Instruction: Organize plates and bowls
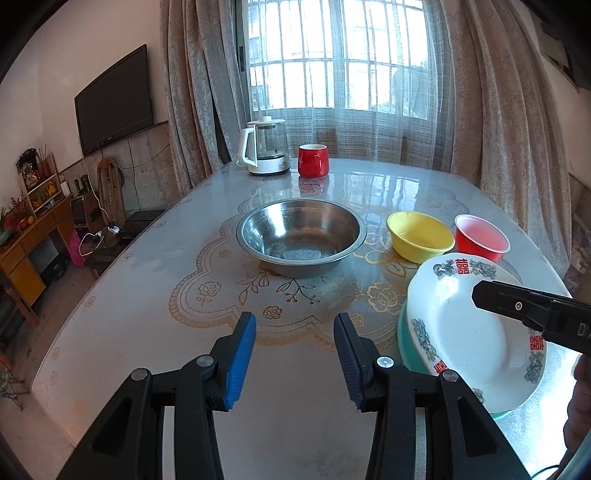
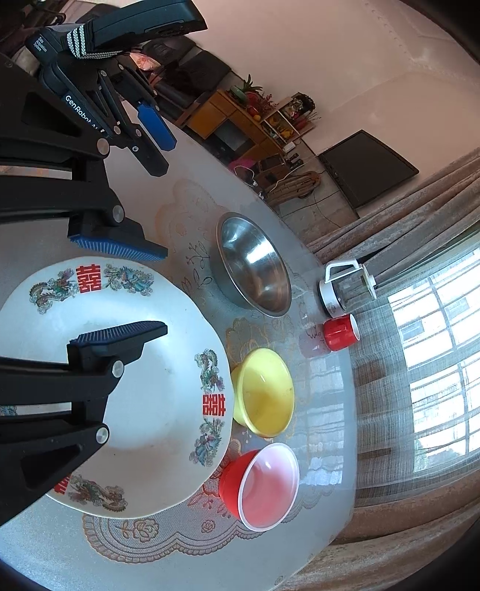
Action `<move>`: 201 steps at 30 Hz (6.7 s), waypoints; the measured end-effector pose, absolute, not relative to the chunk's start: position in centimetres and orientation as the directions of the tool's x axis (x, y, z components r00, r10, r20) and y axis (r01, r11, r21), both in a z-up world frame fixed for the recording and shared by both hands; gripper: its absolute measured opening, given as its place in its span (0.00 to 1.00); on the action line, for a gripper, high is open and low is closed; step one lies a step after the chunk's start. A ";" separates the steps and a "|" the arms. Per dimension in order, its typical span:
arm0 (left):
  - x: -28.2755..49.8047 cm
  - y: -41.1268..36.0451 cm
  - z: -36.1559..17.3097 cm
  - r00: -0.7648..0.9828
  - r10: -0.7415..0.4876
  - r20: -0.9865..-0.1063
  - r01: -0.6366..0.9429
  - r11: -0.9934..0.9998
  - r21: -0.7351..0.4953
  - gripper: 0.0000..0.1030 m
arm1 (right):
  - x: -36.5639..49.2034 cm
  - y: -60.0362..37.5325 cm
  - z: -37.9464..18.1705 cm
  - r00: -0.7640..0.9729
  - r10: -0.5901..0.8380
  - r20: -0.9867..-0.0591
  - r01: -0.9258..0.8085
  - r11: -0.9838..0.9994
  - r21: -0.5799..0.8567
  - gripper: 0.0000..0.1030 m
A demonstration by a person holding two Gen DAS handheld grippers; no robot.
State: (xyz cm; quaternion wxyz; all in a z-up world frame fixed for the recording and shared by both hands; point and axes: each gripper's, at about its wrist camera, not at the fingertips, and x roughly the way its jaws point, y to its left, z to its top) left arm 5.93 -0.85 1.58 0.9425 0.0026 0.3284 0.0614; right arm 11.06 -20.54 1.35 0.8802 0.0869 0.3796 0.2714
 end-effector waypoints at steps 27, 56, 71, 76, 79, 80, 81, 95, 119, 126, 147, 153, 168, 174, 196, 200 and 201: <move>11.3 6.6 -0.2 0.751 0.040 -0.659 -0.045 0.999 0.009 0.49 | 15.8 -13.4 1.3 0.541 0.502 -0.675 -0.284 0.864 0.415 0.33; 18.2 15.1 -1.0 0.697 -0.044 -0.716 -0.135 0.972 -0.191 0.49 | 23.8 -12.9 0.7 0.497 0.465 -0.733 -0.103 0.870 0.482 0.33; 23.7 14.1 -1.0 0.689 -0.133 -0.712 -0.036 0.975 -0.218 0.49 | 27.6 -12.4 -1.9 0.460 0.418 -0.783 -0.032 0.890 0.456 0.31; 25.2 13.4 -1.6 0.680 -0.150 -0.718 -0.009 0.977 -0.213 0.49 | 28.3 -12.2 -2.7 0.445 0.409 -0.797 -0.021 0.894 0.448 0.30; 26.0 13.2 -1.9 0.673 -0.143 -0.725 -0.009 0.979 -0.202 0.49 | 28.7 -11.9 -2.9 0.442 0.407 -0.799 -0.028 0.897 0.441 0.29; 26.2 13.1 -2.1 0.670 -0.147 -0.728 -0.006 0.979 -0.203 0.49 | 28.8 -11.8 -2.9 0.440 0.406 -0.801 -0.031 0.898 0.439 0.28; 26.4 13.1 -2.2 0.666 -0.147 -0.731 -0.006 0.979 -0.202 0.49 | 28.9 -11.7 -3.0 0.438 0.405 -0.803 -0.032 0.899 0.437 0.28; 26.6 11.2 -3.4 0.648 -0.157 -0.745 0.069 0.986 -0.149 0.26 | 29.5 -10.8 -4.0 0.413 0.387 -0.825 -0.056 0.915 0.401 0.18; 20.6 12.1 -3.1 0.672 -0.157 -0.724 0.055 0.985 -0.163 0.27 | 27.9 -8.4 -4.6 0.360 0.393 -0.846 -0.147 0.919 0.365 0.18; 16.8 12.9 -2.3 0.693 -0.162 -0.702 0.054 0.983 -0.174 0.27 | 25.3 -7.0 -4.5 0.343 0.383 -0.858 -0.227 0.920 0.320 0.18; 9.2 14.3 -3.5 0.671 -0.144 -0.727 -0.003 0.980 -0.197 0.27 | 18.5 -4.7 -4.9 0.279 0.446 -0.851 -0.381 0.864 0.328 0.20; 8.5 14.9 -3.4 0.681 -0.126 -0.721 -0.041 0.977 -0.209 0.28 | 17.6 -4.7 -4.8 0.284 0.422 -0.861 -0.412 0.865 0.288 0.27; 8.7 15.2 -0.5 0.737 -0.046 -0.674 -0.083 0.984 -0.157 0.35 | 16.8 -7.8 -3.1 0.341 0.432 -0.835 -0.431 0.861 0.270 0.37; 10.5 12.6 1.5 0.756 -0.073 -0.651 -0.023 0.990 -0.138 0.38 | 16.9 -10.3 -2.1 0.347 0.467 -0.814 -0.428 0.850 0.306 0.37; 23.9 -1.4 2.3 0.609 -0.250 -0.753 0.202 0.967 -0.158 0.40 | 26.4 -26.8 -2.3 0.539 0.356 -0.763 0.154 0.849 0.505 0.23; 26.4 -2.9 1.3 0.562 -0.287 -0.776 0.224 0.956 -0.191 0.40 | 27.5 -26.5 -2.8 0.541 0.338 -0.770 0.182 0.847 0.500 0.23; 27.0 -3.3 1.0 0.551 -0.296 -0.780 0.226 0.953 -0.202 0.40 | 27.8 -26.5 -2.9 0.540 0.332 -0.773 0.189 0.847 0.496 0.23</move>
